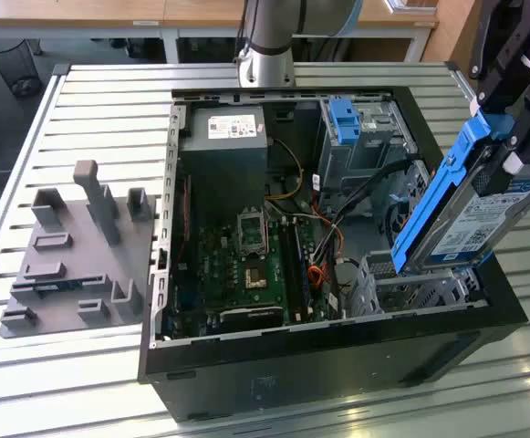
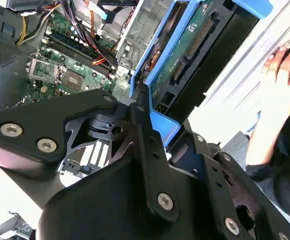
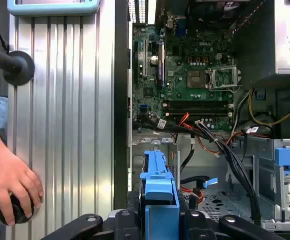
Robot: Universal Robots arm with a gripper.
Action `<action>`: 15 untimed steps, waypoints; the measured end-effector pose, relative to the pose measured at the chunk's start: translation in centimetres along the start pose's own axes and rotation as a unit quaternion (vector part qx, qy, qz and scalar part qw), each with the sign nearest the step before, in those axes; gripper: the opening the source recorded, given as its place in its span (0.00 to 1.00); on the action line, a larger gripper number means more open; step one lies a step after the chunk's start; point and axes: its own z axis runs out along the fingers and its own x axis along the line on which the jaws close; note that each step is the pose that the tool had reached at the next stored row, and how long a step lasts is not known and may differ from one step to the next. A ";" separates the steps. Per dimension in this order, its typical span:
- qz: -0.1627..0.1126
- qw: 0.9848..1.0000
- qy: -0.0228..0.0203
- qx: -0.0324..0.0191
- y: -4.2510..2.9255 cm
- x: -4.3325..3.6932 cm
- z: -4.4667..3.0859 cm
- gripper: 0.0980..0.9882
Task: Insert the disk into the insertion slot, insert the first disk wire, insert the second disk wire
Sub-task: 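Insert the disk into the insertion slot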
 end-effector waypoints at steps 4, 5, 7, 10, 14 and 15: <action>0.000 1.000 0.000 0.000 0.00 0.00 0.00 0.30; 0.000 1.000 0.000 0.000 0.00 0.00 0.00 0.30; 0.000 1.000 0.000 0.000 0.00 0.00 0.00 0.30; 0.000 1.000 0.000 0.000 0.00 0.00 0.02 0.30; 0.000 1.000 0.000 0.002 0.04 0.00 0.12 0.30; 0.000 1.000 0.000 0.004 0.05 0.00 0.15 0.30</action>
